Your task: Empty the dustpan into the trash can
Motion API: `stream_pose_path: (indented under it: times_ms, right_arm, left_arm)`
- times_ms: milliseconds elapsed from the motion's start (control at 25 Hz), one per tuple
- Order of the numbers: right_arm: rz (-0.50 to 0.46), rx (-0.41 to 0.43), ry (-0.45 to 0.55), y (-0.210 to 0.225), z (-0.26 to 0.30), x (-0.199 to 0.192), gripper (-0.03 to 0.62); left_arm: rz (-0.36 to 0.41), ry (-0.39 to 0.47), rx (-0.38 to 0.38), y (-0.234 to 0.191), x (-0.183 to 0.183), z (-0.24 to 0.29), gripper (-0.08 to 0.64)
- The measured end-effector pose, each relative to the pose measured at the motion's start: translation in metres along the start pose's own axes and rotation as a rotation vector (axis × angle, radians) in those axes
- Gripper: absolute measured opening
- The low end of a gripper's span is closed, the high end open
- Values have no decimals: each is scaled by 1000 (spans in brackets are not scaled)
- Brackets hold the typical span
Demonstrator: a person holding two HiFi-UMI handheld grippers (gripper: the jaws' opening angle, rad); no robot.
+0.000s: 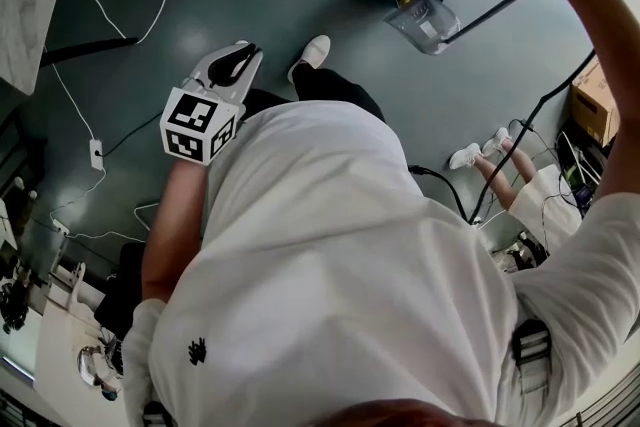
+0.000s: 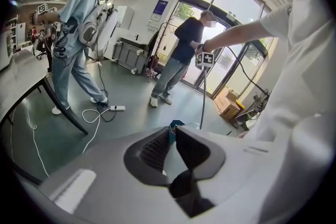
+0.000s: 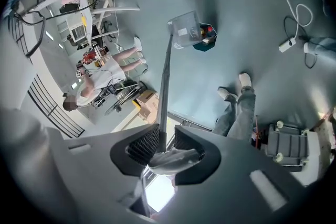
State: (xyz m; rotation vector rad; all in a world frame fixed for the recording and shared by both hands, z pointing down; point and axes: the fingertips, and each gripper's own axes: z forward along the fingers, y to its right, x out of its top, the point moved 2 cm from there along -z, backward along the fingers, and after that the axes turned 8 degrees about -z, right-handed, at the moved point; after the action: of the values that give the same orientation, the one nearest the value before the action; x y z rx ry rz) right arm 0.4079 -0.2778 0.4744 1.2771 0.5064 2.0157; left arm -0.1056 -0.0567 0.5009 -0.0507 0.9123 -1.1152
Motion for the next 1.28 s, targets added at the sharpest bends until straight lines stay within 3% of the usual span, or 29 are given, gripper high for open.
stream_pose_path:
  times_ms: [320, 520, 1000, 1280]
  right_arm:
    - [181, 10, 96, -63, 7, 16, 91]
    - [349, 94, 232, -128, 28, 51, 91]
    - [964, 92, 651, -239, 17, 157, 91]
    - [1308, 86, 804, -290, -8, 216, 91]
  left_arm:
    - [111, -39, -85, 9, 16, 10, 95]
    - [219, -67, -161, 15, 34, 14, 95]
    - [433, -142, -355, 55, 49, 21, 95]
    - [514, -168, -455, 84, 48, 24, 95]
